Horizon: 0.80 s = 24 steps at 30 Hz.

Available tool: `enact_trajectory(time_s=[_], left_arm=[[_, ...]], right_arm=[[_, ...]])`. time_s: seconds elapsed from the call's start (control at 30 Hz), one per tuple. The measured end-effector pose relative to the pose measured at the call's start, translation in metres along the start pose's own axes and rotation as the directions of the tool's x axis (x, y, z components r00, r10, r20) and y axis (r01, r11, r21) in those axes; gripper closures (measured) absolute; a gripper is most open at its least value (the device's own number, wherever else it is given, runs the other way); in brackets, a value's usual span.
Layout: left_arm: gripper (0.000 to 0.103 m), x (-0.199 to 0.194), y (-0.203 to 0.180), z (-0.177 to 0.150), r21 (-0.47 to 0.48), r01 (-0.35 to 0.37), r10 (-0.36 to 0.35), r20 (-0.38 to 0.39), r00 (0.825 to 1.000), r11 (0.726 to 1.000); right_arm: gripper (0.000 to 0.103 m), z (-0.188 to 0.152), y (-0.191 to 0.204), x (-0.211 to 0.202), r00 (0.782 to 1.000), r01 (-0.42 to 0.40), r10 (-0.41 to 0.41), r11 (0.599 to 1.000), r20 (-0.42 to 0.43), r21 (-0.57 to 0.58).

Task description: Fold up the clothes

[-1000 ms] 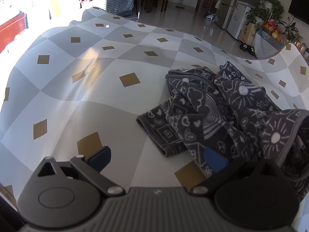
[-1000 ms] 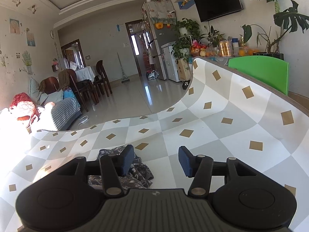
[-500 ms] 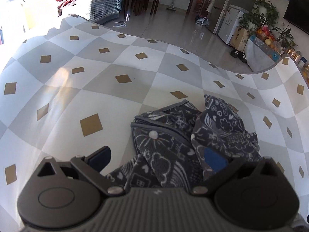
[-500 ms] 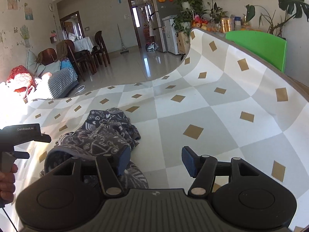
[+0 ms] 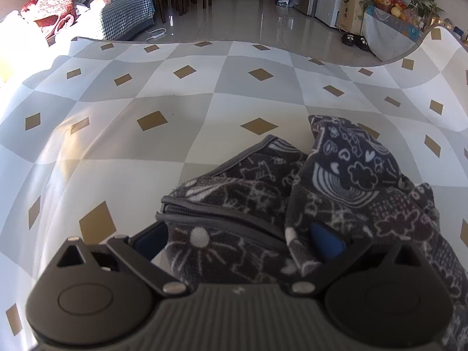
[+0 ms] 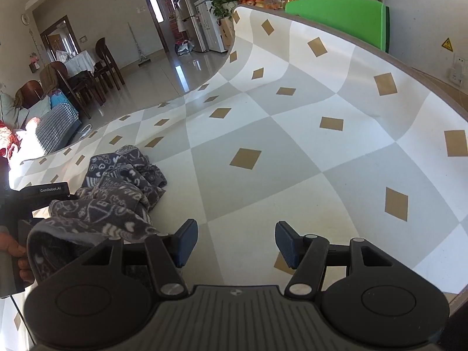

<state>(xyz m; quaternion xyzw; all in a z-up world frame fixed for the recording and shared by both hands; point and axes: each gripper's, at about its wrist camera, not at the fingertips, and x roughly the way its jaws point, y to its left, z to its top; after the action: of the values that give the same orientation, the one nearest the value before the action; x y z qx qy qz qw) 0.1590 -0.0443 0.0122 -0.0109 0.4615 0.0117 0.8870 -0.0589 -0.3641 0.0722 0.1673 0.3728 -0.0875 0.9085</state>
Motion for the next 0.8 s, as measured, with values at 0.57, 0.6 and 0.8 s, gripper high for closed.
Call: enact_trajectory(time_s=[0.57, 0.6, 0.8], left_arm=[[0.000, -0.001, 0.036, -0.055, -0.130, 0.038, -0.040, -0.011, 0.999, 0.991], [0.000, -0.003, 0.037, -0.057, -0.137, 0.032, -0.034, -0.011, 0.999, 0.990], [0.000, -0.016, 0.040, -0.071, -0.140, -0.008, 0.006, -0.013, 1.000, 0.990]], right_arm=[[0.045, -0.028, 0.020, 0.032, 0.977, -0.086, 0.088, 0.996, -0.196, 0.021], [0.045, -0.029, 0.020, 0.032, 0.978, -0.082, 0.084, 0.996, -0.193, 0.021], [0.045, -0.030, 0.022, 0.029, 0.983, -0.060, 0.062, 0.998, -0.171, 0.019]])
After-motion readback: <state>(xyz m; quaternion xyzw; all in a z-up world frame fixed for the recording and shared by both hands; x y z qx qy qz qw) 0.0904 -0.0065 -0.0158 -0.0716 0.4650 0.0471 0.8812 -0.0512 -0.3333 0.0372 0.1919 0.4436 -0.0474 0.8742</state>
